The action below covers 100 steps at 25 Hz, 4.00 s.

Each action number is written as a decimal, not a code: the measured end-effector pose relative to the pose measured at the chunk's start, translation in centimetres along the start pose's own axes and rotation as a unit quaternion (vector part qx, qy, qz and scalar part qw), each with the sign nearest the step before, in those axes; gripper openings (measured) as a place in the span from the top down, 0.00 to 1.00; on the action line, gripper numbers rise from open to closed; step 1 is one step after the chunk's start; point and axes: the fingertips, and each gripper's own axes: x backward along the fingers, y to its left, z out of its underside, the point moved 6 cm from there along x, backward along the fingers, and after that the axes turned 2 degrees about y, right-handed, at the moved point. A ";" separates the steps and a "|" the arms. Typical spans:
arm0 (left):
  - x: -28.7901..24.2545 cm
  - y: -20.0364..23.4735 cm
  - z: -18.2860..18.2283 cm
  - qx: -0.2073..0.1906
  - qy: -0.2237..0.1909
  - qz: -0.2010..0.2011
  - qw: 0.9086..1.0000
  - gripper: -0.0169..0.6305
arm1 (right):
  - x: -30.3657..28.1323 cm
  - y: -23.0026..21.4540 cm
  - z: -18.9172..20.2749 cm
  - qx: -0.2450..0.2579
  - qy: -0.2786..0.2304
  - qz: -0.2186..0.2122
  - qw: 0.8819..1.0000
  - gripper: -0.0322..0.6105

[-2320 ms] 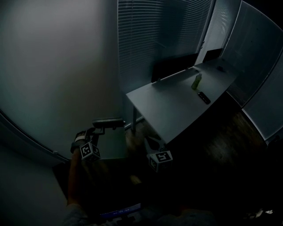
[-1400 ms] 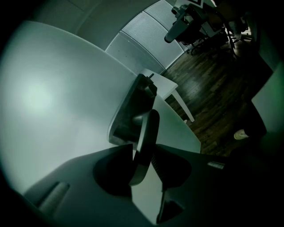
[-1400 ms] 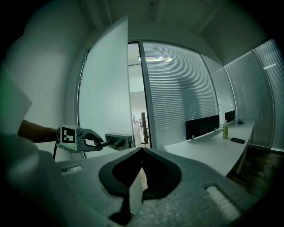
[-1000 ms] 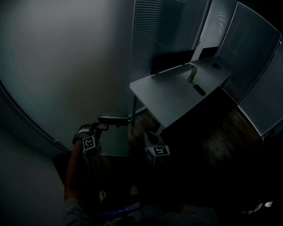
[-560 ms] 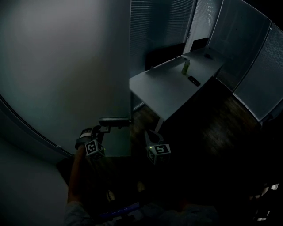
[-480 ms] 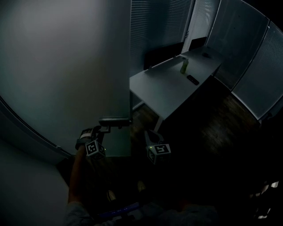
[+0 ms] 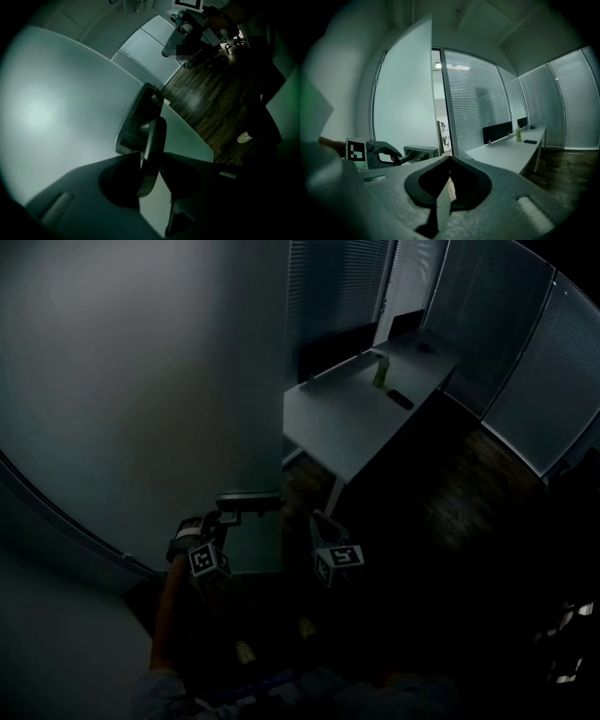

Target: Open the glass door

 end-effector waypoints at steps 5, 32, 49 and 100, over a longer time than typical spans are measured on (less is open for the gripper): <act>1.5 -0.9 0.2 -0.006 -0.013 0.013 1.000 0.77 | 0.9 0.8 1.1 -0.003 -0.003 0.020 1.000 0.95; 9.9 -5.4 1.3 -0.041 -0.057 0.051 0.996 0.77 | 9.8 6.6 3.7 -0.013 -0.020 0.111 0.994 0.95; 17.1 -8.6 2.6 -0.063 -0.083 0.071 0.992 0.77 | 16.1 12.8 4.4 -0.018 -0.021 0.132 0.991 0.95; 21.0 -8.5 5.1 -0.036 -0.117 0.089 0.988 0.50 | 15.8 13.4 6.8 -0.071 -0.018 0.123 0.990 0.95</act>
